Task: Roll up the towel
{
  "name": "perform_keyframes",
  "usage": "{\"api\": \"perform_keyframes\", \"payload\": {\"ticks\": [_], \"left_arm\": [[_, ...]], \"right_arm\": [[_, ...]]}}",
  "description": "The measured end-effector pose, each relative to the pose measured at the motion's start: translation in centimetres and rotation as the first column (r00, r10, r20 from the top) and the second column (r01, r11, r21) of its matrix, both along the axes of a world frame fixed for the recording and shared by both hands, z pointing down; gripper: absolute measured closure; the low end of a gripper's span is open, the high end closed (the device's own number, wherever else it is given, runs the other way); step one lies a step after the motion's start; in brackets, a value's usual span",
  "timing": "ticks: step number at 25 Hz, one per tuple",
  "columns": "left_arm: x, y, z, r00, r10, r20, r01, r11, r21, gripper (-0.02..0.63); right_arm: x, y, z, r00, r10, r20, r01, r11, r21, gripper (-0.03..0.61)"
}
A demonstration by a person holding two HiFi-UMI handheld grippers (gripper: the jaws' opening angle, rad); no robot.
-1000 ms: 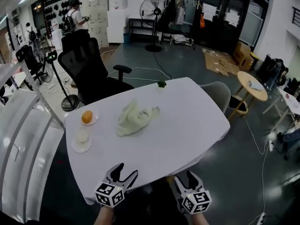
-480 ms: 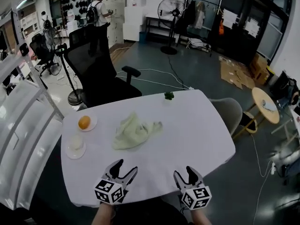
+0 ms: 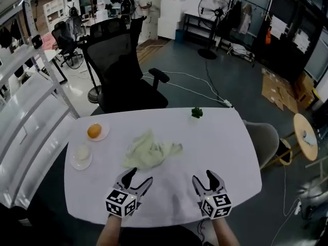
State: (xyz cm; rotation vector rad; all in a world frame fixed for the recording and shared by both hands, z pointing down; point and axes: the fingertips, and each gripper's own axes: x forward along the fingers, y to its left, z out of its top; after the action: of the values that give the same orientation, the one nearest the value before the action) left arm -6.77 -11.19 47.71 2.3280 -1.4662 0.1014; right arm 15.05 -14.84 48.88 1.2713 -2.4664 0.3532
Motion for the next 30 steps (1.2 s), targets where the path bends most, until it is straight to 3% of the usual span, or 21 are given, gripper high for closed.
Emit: {"api": "perform_keyframes", "payload": {"ticks": [6, 13, 19, 25, 30], "left_arm": [[0.7, -1.0, 1.8, 0.994, -0.003, 0.111, 0.01, 0.998, -0.06, 0.296], [1.0, -1.9, 6.1, 0.972, -0.022, 0.235, 0.056, 0.988, -0.141, 0.296], [0.9, -3.4, 9.7, 0.932, 0.002, 0.363, 0.08, 0.974, -0.211, 0.296], [-0.2, -4.1, 13.7, 0.87, 0.023, 0.492, 0.145, 0.943, -0.301, 0.301], [-1.4, -5.6, 14.7, 0.839, -0.011, 0.544, 0.197, 0.938, -0.286, 0.401]], "right_arm": [[-1.3, -5.1, 1.3, 0.992, -0.118, -0.052, 0.118, 0.993, -0.011, 0.322], [-3.3, -9.5, 4.6, 0.959, -0.26, -0.11, 0.254, 0.965, -0.063, 0.322], [-5.2, -12.6, 8.2, 0.906, -0.38, -0.188, 0.36, 0.924, -0.131, 0.322], [-6.6, -15.8, 11.3, 0.867, -0.434, -0.247, 0.398, 0.899, -0.183, 0.336], [-8.2, -17.4, 13.3, 0.837, -0.485, -0.252, 0.435, 0.871, -0.23, 0.387]]}}
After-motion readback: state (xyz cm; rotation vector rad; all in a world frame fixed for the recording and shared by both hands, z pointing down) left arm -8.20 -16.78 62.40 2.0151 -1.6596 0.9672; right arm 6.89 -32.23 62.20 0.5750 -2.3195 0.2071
